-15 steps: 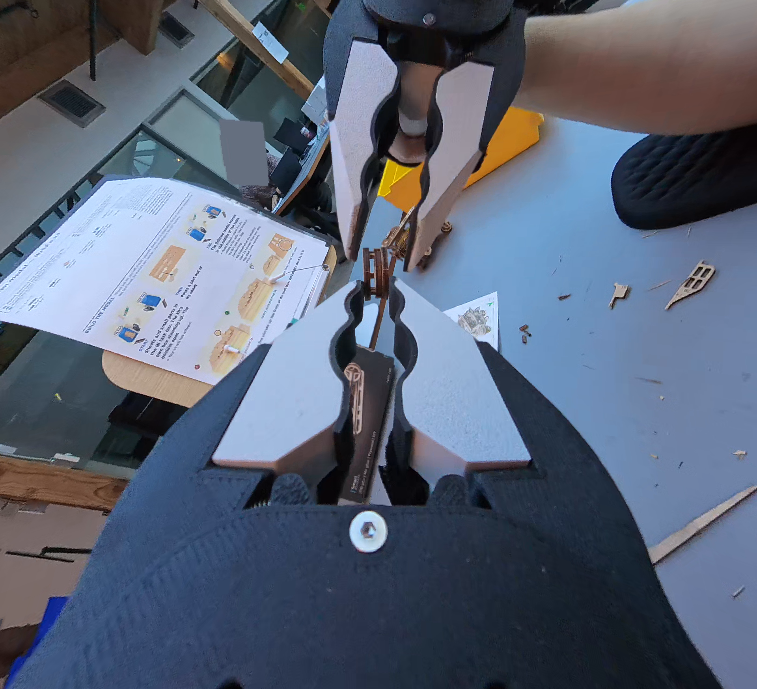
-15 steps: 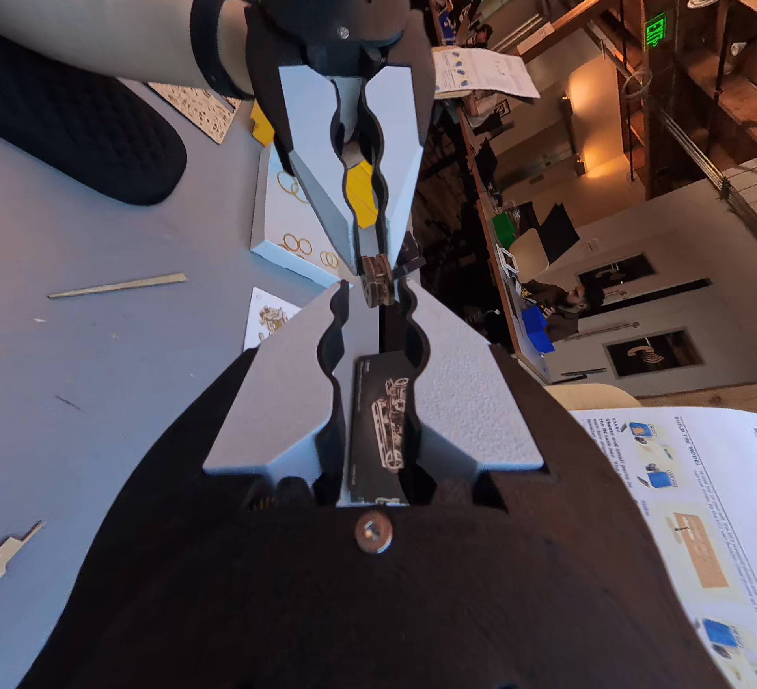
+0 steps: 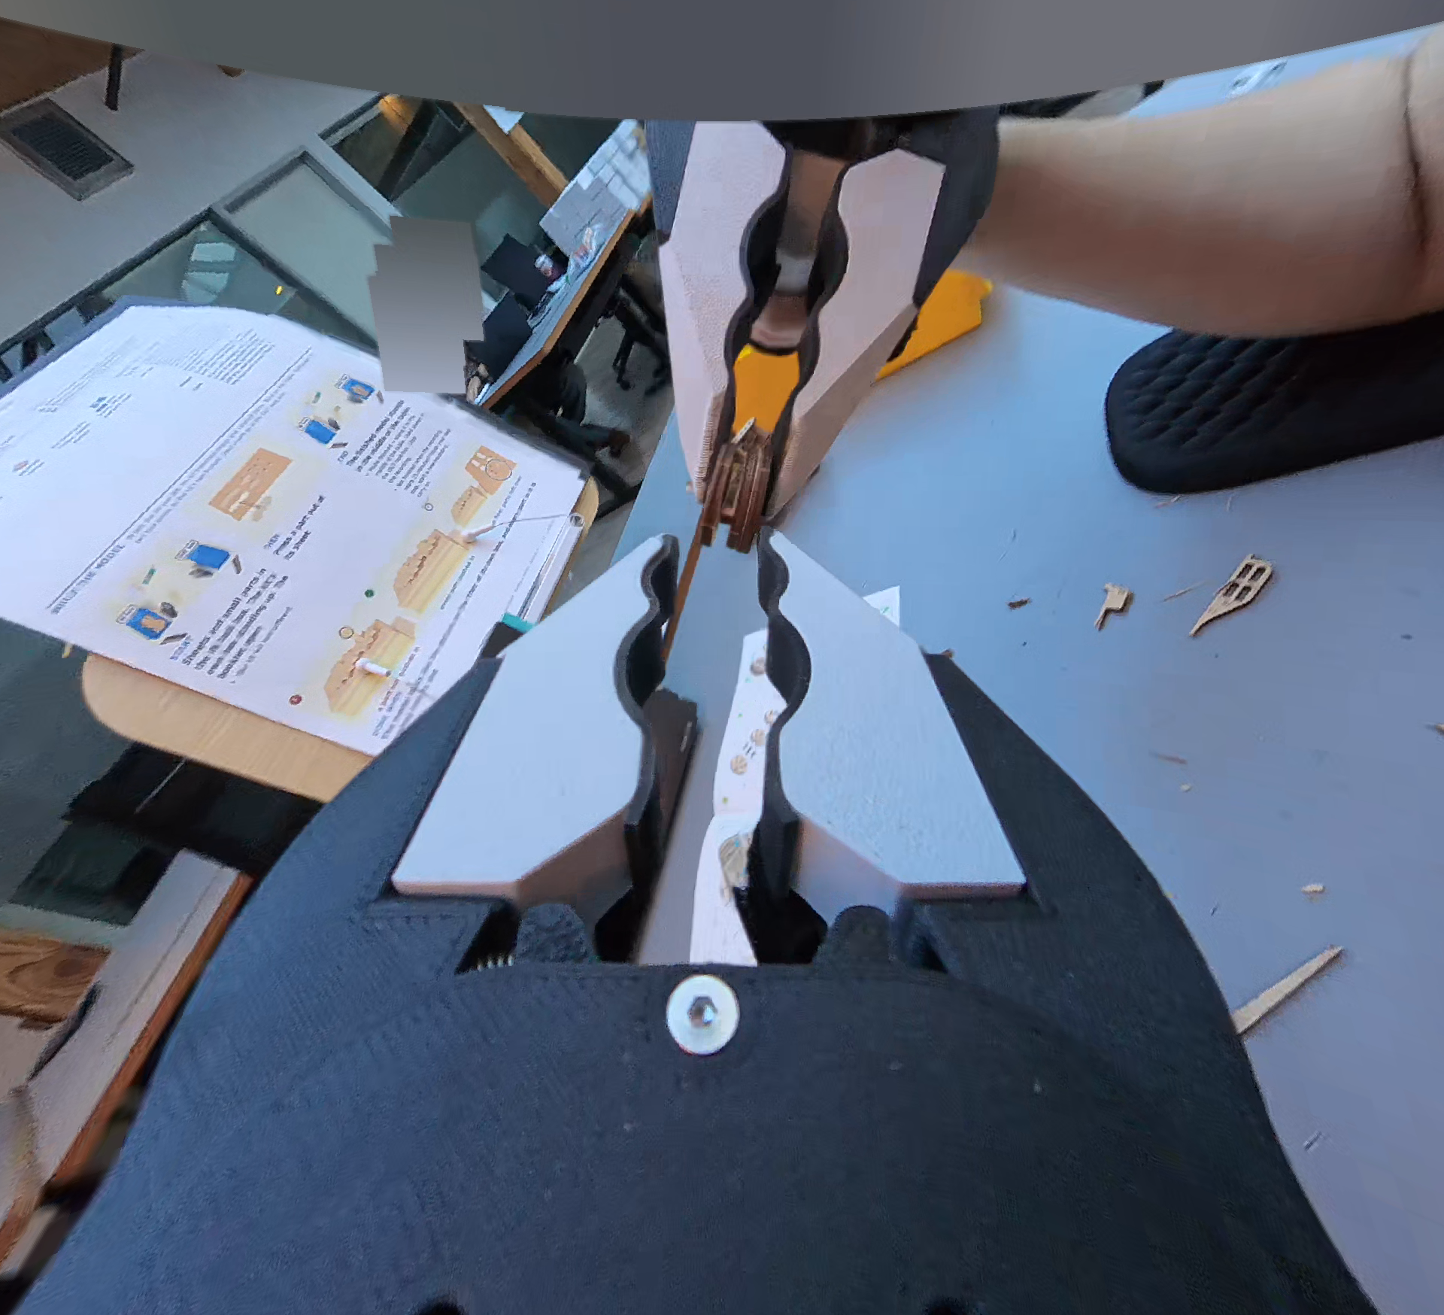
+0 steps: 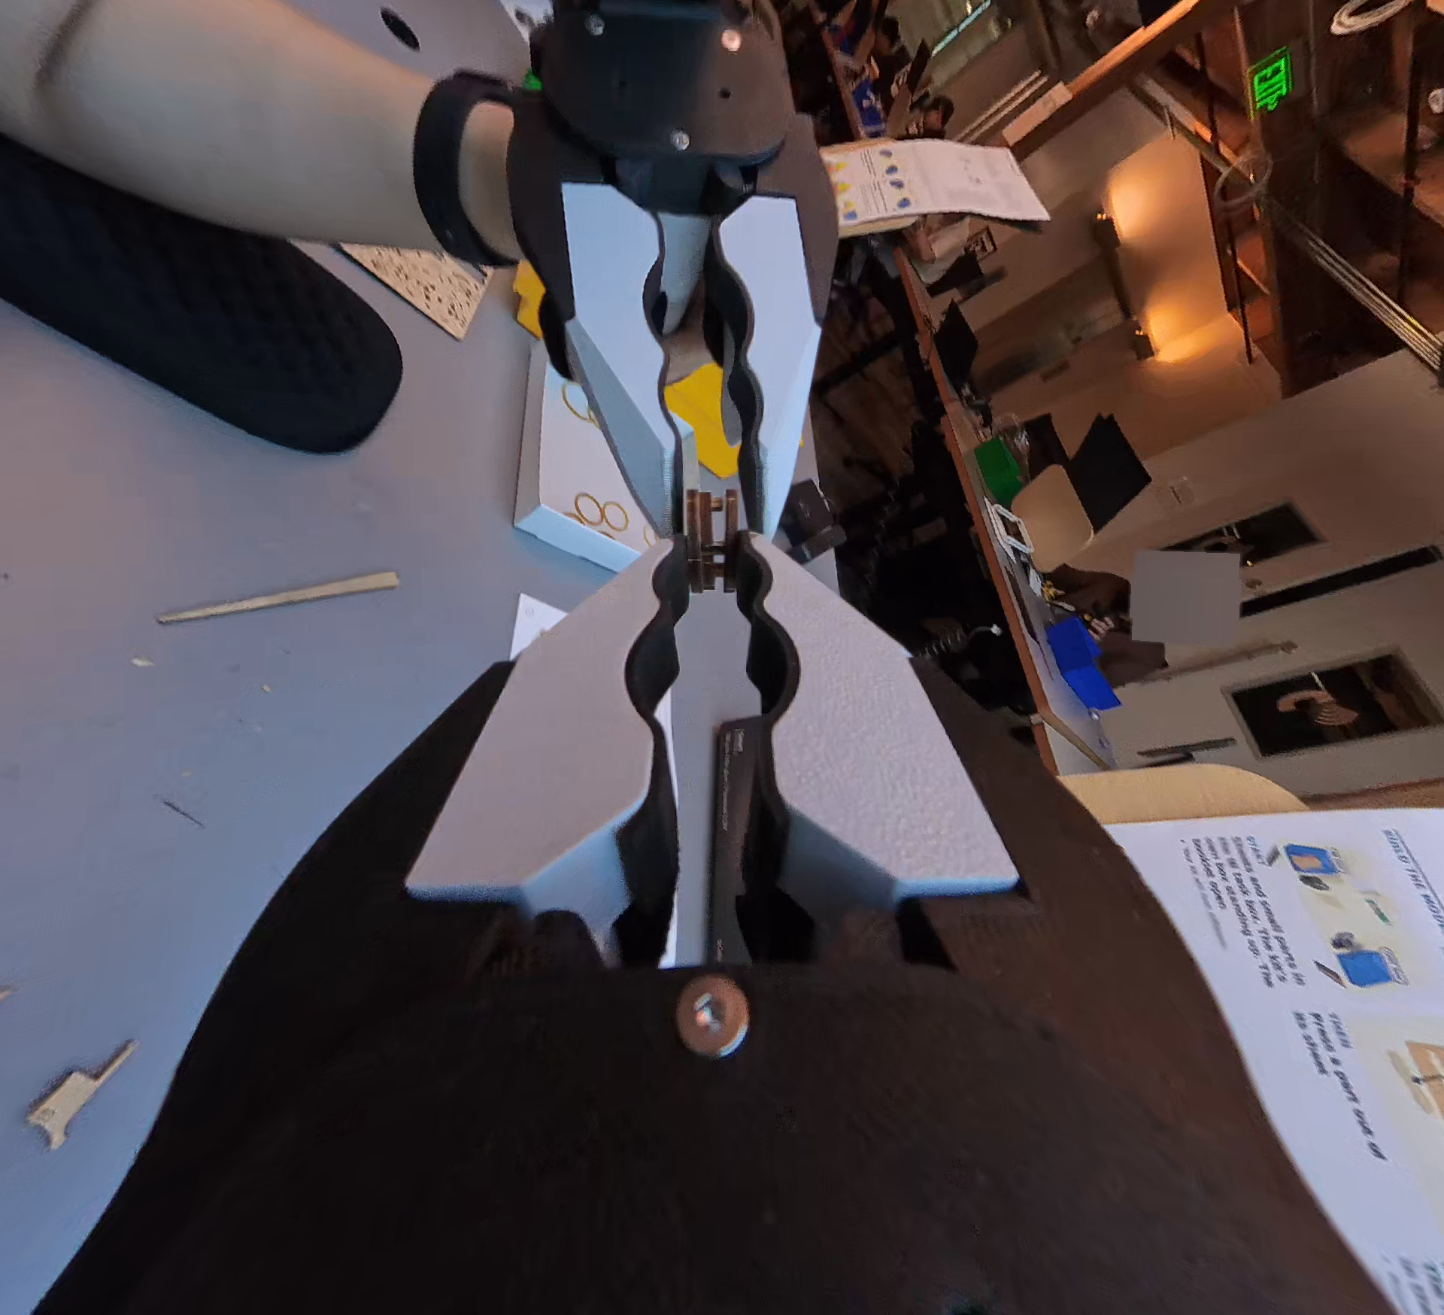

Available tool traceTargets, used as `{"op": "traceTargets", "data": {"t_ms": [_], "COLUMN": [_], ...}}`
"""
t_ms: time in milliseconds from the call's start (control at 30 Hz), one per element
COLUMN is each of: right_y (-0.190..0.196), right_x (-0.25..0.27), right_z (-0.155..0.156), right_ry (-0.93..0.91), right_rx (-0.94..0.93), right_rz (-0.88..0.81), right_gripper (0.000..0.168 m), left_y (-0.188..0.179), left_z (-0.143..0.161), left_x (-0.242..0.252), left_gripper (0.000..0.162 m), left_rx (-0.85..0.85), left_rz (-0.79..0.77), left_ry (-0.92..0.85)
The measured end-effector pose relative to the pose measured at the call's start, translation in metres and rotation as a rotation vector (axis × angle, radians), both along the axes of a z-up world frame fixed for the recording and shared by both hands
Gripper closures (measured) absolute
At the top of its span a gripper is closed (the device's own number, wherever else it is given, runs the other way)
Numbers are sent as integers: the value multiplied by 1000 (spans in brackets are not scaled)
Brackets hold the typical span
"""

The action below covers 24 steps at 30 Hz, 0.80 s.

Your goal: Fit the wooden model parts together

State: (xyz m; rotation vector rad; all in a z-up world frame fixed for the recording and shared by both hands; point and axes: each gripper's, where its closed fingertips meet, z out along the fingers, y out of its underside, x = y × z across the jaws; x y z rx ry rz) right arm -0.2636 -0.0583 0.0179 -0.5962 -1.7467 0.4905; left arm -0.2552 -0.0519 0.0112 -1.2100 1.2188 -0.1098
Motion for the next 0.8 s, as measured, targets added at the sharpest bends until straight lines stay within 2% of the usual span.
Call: {"op": "traceTargets", "data": {"t_ms": [133,367,533,800], "right_y": [-9,-19,-15,-10], "right_x": [4,8,6,4], "right_z": [9,17,17,15], "right_ry": [59,111,127,123], "right_rx": [-140,-326,-398,-409], "right_rz": [123,284,302,271], "right_gripper": [158,158,158,158], "left_y": [-17,-28,-24,-18], "left_z": [17,24,26,26], "left_x": [7,14,12,10], "left_gripper": [146,149,152,152], "left_rx": [21,30,6,5], "left_rz": [-127,-174,-156,-129], "left_ry": [-120,-145,-173,-194]}}
